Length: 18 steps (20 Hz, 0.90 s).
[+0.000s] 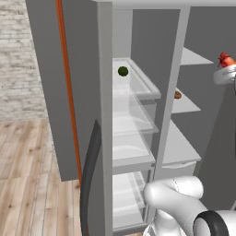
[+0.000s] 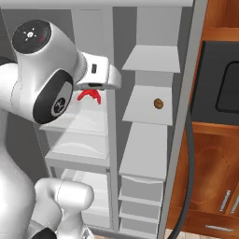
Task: There's a fish in the fridge that needs to be moved to the freezer for freezing. Pick up the fish from the fridge, place it on any shelf in the freezer, and close the fridge and freezer doors when done.
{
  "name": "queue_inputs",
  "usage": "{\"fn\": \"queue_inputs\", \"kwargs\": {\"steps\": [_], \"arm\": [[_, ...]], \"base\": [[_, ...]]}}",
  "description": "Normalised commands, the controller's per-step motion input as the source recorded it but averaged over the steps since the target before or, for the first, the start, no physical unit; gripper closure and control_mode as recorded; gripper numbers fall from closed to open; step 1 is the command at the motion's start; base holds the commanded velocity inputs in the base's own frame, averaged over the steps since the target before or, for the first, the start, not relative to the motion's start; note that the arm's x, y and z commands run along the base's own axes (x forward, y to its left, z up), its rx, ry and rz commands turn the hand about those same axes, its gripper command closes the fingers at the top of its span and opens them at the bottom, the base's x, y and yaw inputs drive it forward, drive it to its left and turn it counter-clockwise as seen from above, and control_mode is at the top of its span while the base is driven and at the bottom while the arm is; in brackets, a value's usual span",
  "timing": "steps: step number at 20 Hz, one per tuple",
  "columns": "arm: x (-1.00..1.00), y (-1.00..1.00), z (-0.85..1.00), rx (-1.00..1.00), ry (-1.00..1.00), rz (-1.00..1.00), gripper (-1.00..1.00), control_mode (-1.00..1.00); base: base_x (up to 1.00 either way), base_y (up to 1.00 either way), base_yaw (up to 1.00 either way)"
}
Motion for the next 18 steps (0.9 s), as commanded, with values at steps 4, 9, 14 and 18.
{"fn": "queue_inputs", "kwargs": {"steps": [4,9,14,18], "arm": [[0.53,-0.23,0.0,0.0,-0.04,0.04,1.0,-1.0],[0.61,-0.16,0.0,0.0,0.0,0.06,1.0,-1.0],[0.64,-0.16,0.03,0.0,0.02,0.05,1.0,-1.0],[0.63,-0.19,0.04,0.0,0.03,0.02,1.0,-1.0]], "base": [[0.0,0.0,0.0],[0.0,0.0,0.0],[0.0,0.0,0.0],[0.0,0.0,0.0]]}}
